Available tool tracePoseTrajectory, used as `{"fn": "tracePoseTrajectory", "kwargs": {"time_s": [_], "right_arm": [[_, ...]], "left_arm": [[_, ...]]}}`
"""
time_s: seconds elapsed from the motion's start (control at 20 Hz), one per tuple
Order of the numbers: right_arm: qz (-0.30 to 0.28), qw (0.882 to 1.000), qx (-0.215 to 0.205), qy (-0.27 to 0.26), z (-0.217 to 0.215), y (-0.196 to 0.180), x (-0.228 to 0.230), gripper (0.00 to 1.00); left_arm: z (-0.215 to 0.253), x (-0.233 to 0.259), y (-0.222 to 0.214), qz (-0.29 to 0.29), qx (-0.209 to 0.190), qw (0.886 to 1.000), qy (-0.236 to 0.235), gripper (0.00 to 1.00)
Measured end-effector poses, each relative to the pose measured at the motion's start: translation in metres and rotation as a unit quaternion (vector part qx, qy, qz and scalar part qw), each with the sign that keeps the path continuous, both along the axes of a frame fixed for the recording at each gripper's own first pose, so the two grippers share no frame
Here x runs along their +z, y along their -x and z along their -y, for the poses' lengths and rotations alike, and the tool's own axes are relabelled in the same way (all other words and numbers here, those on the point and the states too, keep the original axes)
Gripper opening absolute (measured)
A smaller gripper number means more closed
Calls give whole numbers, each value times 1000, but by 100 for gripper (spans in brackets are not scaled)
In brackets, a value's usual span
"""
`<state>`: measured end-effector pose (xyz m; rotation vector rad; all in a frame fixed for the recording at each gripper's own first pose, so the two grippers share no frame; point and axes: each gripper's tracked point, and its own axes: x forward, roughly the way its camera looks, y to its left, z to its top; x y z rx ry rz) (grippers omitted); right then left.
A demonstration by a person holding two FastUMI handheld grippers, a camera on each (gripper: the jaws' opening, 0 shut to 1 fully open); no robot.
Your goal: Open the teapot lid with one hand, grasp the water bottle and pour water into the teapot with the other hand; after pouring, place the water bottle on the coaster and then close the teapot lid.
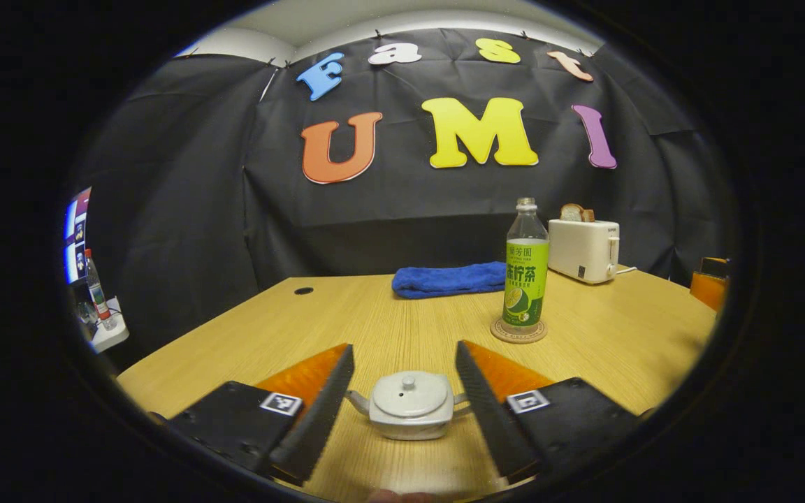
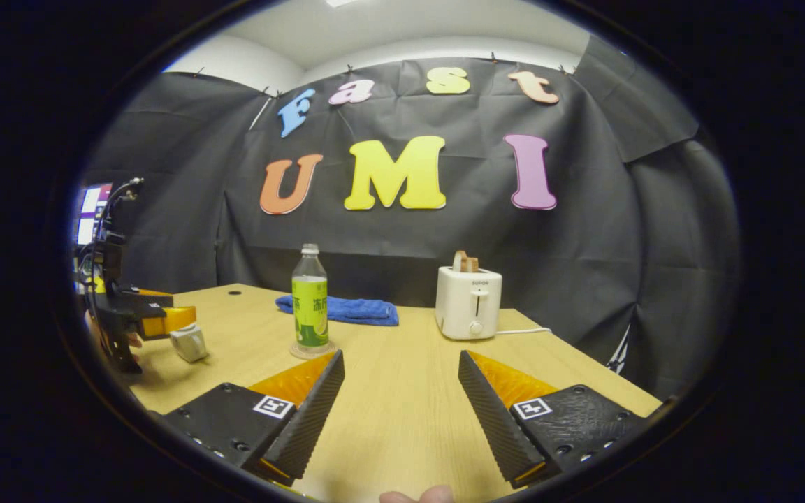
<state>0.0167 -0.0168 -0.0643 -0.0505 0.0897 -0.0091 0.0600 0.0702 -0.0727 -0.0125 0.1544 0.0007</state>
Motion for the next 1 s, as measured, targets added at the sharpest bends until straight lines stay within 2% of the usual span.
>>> {"fn": "tracePoseTrajectory", "kwargs": {"time_s": [0.05, 0.25, 0.6, 0.8, 1.0], "right_arm": [[1, 1000, -3, -4, 1, 0, 0, 98], [11, 1000, -8, -18, -6, 2, 3, 98], [64, 998, -8, -11, -22, 19, 40, 98], [84, 996, -2, -14, -38, 32, 61, 97], [98, 995, -1, -3, -53, 41, 74, 98]], "left_arm": [[2, 6, 0, 7, 2, 1000, -1, 99], [17, 39, 13, 36, -3, 999, -6, 99], [43, 99, 57, 95, 3, 995, 7, 99], [48, 115, 76, 117, 1, 993, 15, 99], [44, 110, 83, 117, 2, 993, 15, 99]]}}
